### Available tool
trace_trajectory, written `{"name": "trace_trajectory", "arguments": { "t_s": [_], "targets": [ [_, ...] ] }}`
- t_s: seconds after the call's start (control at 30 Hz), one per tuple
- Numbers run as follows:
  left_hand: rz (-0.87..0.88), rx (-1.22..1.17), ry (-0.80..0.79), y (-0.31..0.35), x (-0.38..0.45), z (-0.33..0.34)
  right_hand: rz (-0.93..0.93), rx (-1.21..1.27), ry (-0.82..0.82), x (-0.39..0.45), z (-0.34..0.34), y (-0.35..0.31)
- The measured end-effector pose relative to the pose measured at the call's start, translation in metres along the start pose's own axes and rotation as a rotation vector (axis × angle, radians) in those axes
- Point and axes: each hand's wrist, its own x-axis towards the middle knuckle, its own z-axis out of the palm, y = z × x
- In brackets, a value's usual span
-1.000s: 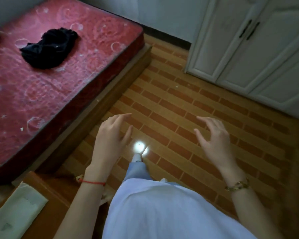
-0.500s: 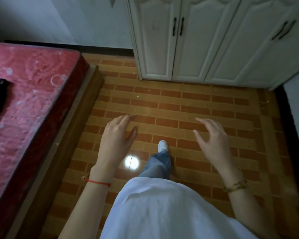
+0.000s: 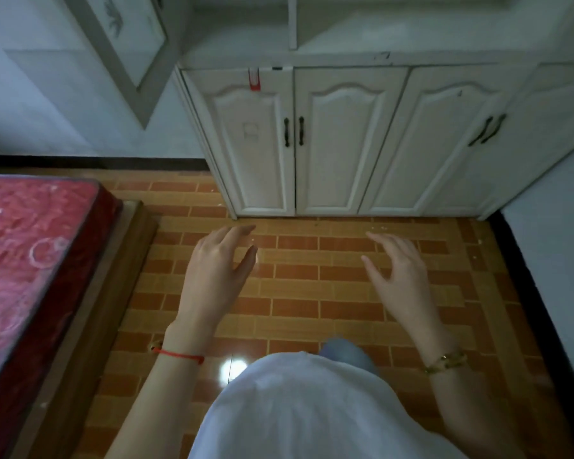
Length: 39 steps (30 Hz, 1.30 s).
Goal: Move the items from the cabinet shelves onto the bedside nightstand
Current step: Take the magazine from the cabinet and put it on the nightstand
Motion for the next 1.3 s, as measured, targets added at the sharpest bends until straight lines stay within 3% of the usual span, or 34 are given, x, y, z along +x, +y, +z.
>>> {"name": "trace_trajectory", "arguments": {
  "t_s": [0.33, 0.67, 1.03, 1.3],
  "targets": [
    [-0.03, 0.009, 0.034, -0.016, 0.153, 0.032, -0.049, 0.024, -0.01, 0.173, 0.021, 0.03],
    [-0.144, 0.011, 0.242, -0.015, 0.323, 0.046, -0.239, -0.002, -0.09, 0.392, 0.028, 0.04],
    [-0.176, 0.068, 0.419, -0.053, 0.486, 0.008, -0.459, 0.081, -0.077, 0.58, 0.042, -0.035],
    [0.003, 0.063, 0.584, -0.102, 0.598, -0.061, -0.585, 0.213, 0.156, 0.666, 0.047, -0.123]
  ]
}}
